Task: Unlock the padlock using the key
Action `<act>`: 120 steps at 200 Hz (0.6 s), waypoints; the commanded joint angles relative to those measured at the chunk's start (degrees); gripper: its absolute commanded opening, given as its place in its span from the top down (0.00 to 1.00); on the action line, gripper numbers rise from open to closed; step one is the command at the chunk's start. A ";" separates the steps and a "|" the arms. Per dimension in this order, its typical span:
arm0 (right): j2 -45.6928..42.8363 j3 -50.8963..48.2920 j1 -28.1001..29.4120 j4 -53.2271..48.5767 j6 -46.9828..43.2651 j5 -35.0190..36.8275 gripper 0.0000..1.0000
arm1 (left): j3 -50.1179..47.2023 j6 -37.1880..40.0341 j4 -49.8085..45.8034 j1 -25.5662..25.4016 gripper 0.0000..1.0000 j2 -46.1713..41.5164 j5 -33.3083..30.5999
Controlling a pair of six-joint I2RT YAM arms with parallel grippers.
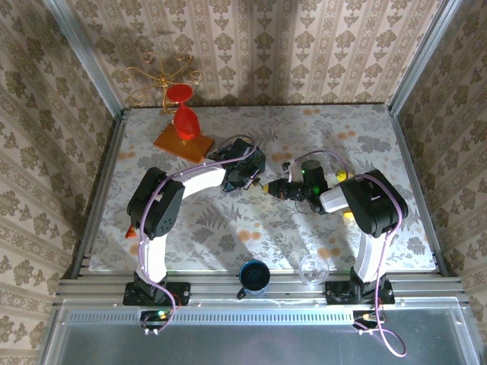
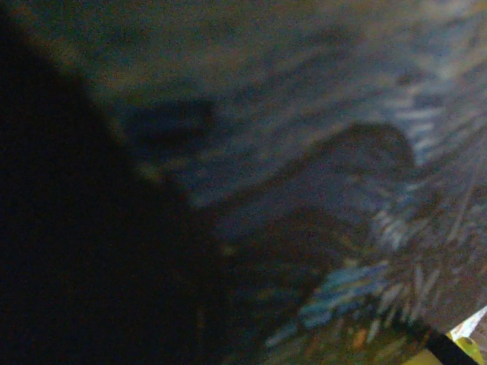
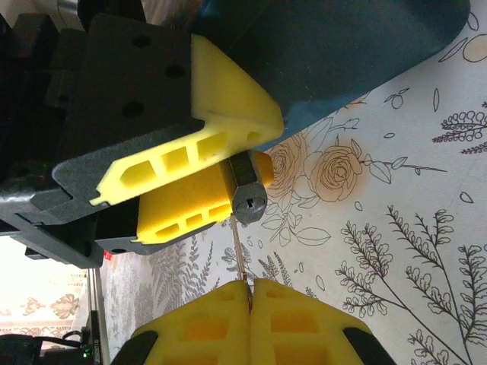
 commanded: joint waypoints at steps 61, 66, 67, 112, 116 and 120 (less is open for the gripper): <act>2.07 1.21 0.16 -0.68 -0.93 1.19 1.00 | 0.56 -1.28 -0.79 -0.42 0.98 -2.90 0.09; 2.10 1.21 0.18 -0.68 -0.93 1.24 1.00 | 0.57 -1.33 -0.79 -0.41 0.98 -2.95 0.09; 2.13 1.21 0.19 -0.68 -0.93 1.22 1.00 | 0.57 -1.29 -0.79 -0.41 0.98 -2.95 0.09; 2.25 1.38 0.22 0.10 -0.23 1.22 1.00 | 0.57 -1.14 -0.70 -0.42 0.98 -2.86 0.31; 2.17 1.43 0.19 0.11 -0.14 1.21 1.00 | 0.57 -1.16 -0.70 -0.40 0.98 -2.78 0.35; 2.19 1.47 0.20 0.11 -0.13 1.20 1.00 | 0.57 -1.17 -0.66 -0.47 0.98 -2.77 0.35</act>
